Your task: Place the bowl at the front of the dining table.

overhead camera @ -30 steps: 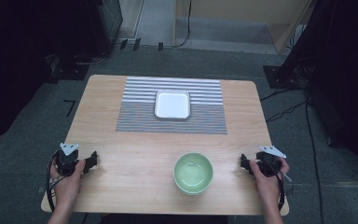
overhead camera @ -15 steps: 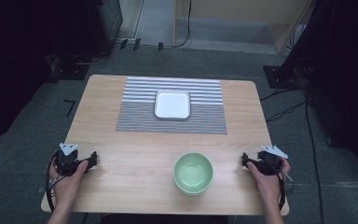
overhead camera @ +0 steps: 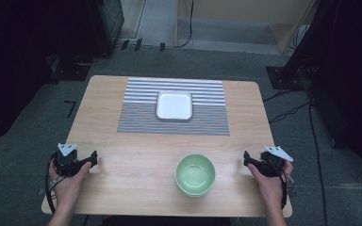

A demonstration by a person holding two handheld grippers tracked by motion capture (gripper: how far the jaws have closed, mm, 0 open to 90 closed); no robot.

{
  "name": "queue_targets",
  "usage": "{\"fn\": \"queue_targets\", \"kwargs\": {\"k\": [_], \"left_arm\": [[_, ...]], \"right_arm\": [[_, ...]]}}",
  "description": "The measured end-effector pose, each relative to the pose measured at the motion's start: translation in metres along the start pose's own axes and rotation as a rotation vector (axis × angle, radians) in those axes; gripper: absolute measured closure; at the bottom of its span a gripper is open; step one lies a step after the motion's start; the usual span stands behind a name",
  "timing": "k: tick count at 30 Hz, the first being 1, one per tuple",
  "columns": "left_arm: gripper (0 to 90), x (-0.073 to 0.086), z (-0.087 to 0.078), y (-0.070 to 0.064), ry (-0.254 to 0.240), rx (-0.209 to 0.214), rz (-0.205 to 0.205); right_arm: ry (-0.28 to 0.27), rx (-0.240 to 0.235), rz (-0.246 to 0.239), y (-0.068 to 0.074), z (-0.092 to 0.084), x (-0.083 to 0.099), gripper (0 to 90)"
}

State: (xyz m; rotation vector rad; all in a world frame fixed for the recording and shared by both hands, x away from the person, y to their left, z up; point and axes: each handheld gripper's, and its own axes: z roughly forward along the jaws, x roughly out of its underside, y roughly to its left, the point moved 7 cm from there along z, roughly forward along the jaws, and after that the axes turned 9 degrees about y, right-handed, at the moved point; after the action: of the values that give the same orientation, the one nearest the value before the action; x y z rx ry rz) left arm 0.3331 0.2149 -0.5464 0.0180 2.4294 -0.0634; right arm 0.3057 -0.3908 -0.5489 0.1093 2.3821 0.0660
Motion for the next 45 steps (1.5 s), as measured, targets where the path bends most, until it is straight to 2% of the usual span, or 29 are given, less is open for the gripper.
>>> {"fn": "queue_targets", "kwargs": {"k": [4,5,6,9,10,11,17,20,21,28,30,31,33,35,36,37,39,41,45], "left_arm": [[11.5,-0.006,-0.01,-0.015,-0.03,0.054,0.003],[11.6,-0.006,-0.01,-0.015,-0.03,0.054,0.003],[11.6,-0.009,-0.015,-0.024,-0.052,0.097,0.0],[11.5,-0.012,-0.02,-0.031,-0.065,0.118,0.002],[11.6,-0.014,-0.025,-0.037,-0.073,0.135,0.006],[11.6,-0.014,-0.025,-0.037,-0.073,0.135,0.006],[11.6,-0.016,-0.036,-0.058,-0.083,0.174,0.044],[11.6,-0.017,-0.038,-0.063,-0.084,0.193,0.044],[11.7,-0.017,-0.04,-0.07,-0.082,0.211,0.05],[12.1,-0.019,-0.049,-0.087,-0.097,0.248,0.073],[12.1,-0.019,-0.05,-0.089,-0.098,0.253,0.073],[12.2,-0.02,-0.052,-0.092,-0.099,0.261,0.076],[12.7,-0.02,-0.054,-0.095,-0.108,0.265,0.078],[13.0,-0.02,-0.058,-0.102,-0.11,0.291,0.081],[13.0,-0.02,-0.06,-0.105,-0.112,0.295,0.085],[13.0,-0.02,-0.061,-0.107,-0.112,0.298,0.092],[13.0,-0.02,-0.062,-0.11,-0.113,0.298,0.095],[13.1,-0.02,-0.064,-0.116,-0.116,0.306,0.1],[13.1,-0.02,-0.067,-0.124,-0.115,0.322,0.113]], "right_arm": [[-0.039,-0.037,-0.01,0.011,-0.009,-0.007,7.3],[-0.05,-0.047,-0.019,0.015,-0.012,-0.009,7.3],[-0.059,-0.052,-0.026,0.019,-0.015,-0.01,7.3],[-0.076,-0.077,-0.035,0.029,-0.022,-0.014,7.4],[-0.078,-0.09,-0.033,0.032,-0.024,-0.015,7.3],[-0.08,-0.1,-0.033,0.035,-0.026,-0.015,7.3],[-0.078,-0.124,-0.059,0.052,-0.033,-0.017,7.7],[-0.081,-0.115,-0.068,0.056,-0.036,-0.017,7.7],[-0.09,-0.115,-0.077,0.061,-0.04,-0.018,7.7],[-0.117,-0.141,-0.097,0.077,-0.052,-0.021,7.8],[-0.117,-0.141,-0.102,0.078,-0.053,-0.021,8.0],[-0.128,-0.114,-0.129,0.082,-0.055,-0.022,8.0],[-0.131,-0.125,-0.132,0.085,-0.058,-0.022,8.1],[-0.133,-0.144,-0.128,0.089,-0.061,-0.022,8.3],[-0.134,-0.149,-0.127,0.091,-0.062,-0.022,9.9],[-0.142,-0.153,-0.127,0.093,-0.063,-0.023,15.4],[-0.148,-0.159,-0.126,0.094,-0.065,-0.023,14.8],[-0.164,-0.139,-0.139,0.096,-0.066,-0.024,15.5],[-0.167,-0.159,-0.136,0.099,-0.069,-0.024,17.2]]}}
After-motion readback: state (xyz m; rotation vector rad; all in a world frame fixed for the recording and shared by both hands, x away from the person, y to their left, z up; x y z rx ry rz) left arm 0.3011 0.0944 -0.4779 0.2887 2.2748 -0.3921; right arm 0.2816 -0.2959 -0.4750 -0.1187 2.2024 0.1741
